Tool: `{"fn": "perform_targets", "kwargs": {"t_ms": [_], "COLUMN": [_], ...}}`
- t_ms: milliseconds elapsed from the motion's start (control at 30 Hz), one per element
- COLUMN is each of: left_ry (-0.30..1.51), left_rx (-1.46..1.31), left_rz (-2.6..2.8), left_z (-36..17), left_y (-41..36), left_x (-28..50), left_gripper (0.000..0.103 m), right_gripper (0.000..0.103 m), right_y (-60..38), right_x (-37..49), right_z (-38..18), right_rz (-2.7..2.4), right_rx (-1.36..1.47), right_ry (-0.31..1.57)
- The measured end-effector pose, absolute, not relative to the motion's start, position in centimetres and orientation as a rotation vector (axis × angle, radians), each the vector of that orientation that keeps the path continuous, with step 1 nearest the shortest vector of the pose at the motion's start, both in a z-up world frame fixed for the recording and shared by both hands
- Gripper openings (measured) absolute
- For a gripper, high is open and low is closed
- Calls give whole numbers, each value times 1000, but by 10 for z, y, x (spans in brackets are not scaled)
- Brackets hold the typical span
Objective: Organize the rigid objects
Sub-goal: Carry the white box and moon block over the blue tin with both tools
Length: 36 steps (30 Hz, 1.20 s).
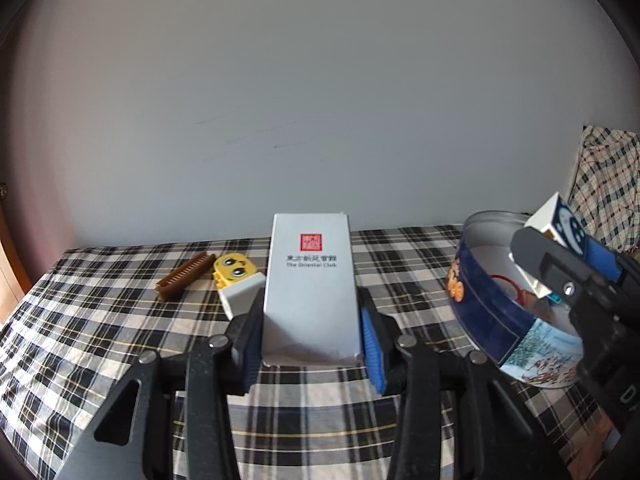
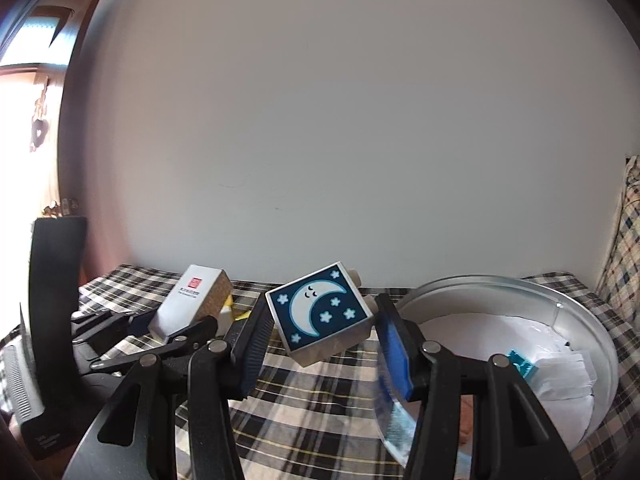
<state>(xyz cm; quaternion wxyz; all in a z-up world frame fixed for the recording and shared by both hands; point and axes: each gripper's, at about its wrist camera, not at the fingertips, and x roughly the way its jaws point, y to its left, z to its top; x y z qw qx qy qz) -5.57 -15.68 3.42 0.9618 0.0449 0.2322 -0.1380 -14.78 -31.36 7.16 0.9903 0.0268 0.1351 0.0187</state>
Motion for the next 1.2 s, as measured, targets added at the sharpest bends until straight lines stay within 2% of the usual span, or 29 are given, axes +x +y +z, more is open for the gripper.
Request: {"fn": "perform_targets", "kwargs": {"t_ms": [600, 1200], "left_ry": [430, 428], "left_rx": [96, 130], "left_rz": [-339, -474], "left_z": [46, 45], "left_y": [-212, -290], "left_x": [-59, -60], "left_gripper": [41, 41], "right_gripper": [54, 54], "right_y": [-349, -457], "right_x": [-153, -167], "right_z": [78, 86], "right_rz": [-45, -251], "right_rx": [20, 129], "right_ry": [268, 254]}}
